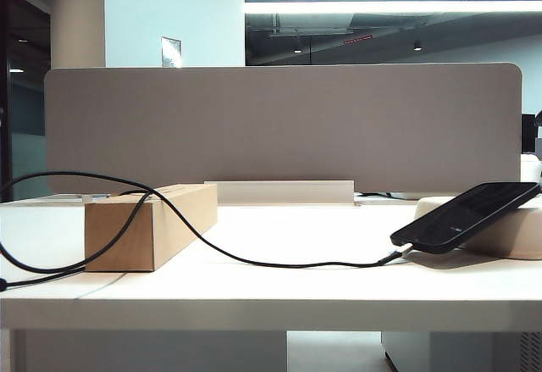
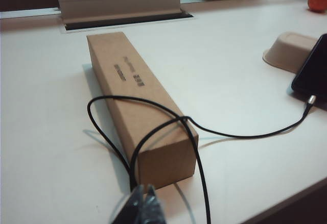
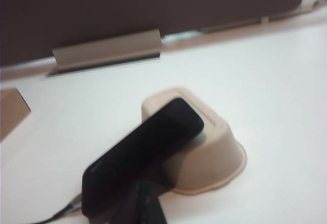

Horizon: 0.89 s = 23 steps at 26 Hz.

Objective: Pick up the charging cable and the phone, plug the charging cable into the charging port on the phone, and finally place them back on the table.

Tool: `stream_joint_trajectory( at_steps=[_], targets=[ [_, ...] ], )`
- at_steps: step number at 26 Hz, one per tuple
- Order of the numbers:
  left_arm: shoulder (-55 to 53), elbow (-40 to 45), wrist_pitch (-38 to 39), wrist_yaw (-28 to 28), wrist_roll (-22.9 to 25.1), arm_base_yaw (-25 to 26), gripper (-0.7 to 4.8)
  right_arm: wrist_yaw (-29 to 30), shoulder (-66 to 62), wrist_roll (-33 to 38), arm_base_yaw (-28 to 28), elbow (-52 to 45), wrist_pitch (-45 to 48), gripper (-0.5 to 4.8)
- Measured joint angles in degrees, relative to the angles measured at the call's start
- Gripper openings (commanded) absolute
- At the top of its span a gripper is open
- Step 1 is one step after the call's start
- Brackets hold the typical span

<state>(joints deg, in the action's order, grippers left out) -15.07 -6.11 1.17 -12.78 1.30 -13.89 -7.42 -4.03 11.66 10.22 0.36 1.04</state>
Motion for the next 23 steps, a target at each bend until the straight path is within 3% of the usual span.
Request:
stream_joint_trajectory(
  at_steps=[11, 16, 23],
  targets=[
    [-0.04, 5.77, -9.20, -0.02, 0.85, 0.00, -0.06, 0.07, 0.24, -2.45, 0.00, 0.00, 2.08, -0.01],
    [-0.04, 5.81, -8.70, -0.02, 2.62, 0.00, -0.06, 0.07, 0.24, -2.71, 0.02, 0.00, 1.95, -0.01],
    [-0.04, 5.84, -1.46, 0.00, 2.78, 0.00, -0.06, 0.07, 0.24, -2.71, 0.02, 0.00, -0.61, -0.01]
  ],
)
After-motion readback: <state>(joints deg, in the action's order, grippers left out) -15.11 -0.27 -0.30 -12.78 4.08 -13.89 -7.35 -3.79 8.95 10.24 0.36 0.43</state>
